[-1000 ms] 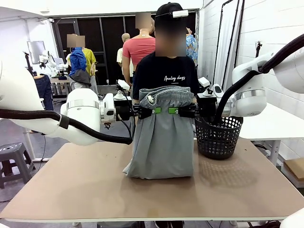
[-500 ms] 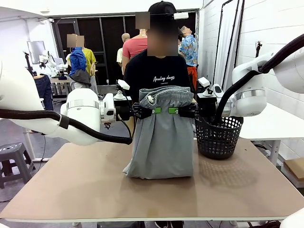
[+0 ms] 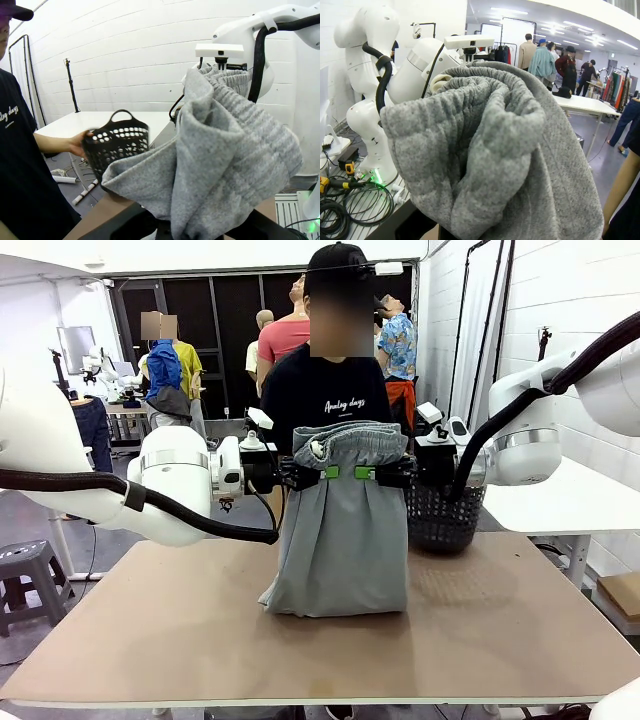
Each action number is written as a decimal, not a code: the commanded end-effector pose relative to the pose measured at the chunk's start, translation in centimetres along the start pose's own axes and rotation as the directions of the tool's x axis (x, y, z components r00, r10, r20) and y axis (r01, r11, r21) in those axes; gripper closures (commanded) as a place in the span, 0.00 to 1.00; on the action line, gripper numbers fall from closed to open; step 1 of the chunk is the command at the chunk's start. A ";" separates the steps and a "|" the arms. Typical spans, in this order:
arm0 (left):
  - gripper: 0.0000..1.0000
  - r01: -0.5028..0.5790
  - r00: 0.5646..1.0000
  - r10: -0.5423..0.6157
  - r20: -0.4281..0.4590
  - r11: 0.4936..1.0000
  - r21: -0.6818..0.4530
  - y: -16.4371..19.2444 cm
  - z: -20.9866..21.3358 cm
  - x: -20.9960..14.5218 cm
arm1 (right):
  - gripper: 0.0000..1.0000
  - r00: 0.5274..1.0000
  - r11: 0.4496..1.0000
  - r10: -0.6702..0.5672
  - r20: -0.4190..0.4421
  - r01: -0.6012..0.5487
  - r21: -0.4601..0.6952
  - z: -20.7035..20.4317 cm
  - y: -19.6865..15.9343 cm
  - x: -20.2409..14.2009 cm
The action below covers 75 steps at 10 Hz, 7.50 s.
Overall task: Fold the training pants.
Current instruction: Fold the Training pants in half.
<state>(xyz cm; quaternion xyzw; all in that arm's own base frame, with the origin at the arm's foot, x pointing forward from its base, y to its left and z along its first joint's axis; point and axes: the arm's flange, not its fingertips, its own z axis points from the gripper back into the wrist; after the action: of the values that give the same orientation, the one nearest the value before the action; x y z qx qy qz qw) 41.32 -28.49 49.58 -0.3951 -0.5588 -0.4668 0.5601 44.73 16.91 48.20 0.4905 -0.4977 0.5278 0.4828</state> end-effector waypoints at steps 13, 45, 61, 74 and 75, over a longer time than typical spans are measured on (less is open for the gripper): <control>1.00 -0.108 0.993 0.107 -0.048 0.994 -0.023 6.0 1.5 3.7 | 1.00 0.992 0.993 -0.066 -0.108 0.076 0.092 -2.3 -7.3 4.3; 1.00 0.208 0.977 -0.199 -0.072 0.965 0.161 16.8 1.3 5.1 | 1.00 0.964 0.973 0.229 -0.136 -0.230 0.011 -4.7 -15.3 6.2; 1.00 -0.210 0.977 0.207 -0.046 0.976 -0.059 5.4 3.5 -6.3 | 1.00 0.976 0.968 -0.216 -0.022 0.217 0.122 -3.7 -4.2 -6.4; 1.00 -0.547 0.837 0.532 -0.128 0.821 -0.166 -1.8 4.4 -17.1 | 1.00 0.877 0.868 -0.468 -0.112 0.479 0.130 -4.8 2.1 -16.8; 1.00 -0.548 0.835 0.533 -0.135 0.830 -0.108 -0.8 4.5 -17.0 | 1.00 0.874 0.870 -0.477 -0.097 0.485 0.093 -4.7 1.3 -17.0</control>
<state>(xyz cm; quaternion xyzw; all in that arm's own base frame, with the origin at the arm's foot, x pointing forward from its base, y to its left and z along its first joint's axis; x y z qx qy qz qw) 39.80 -23.26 32.76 -0.5650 -0.3563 -0.3569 0.6530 43.50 21.25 31.28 0.6111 -0.3030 0.4486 0.5775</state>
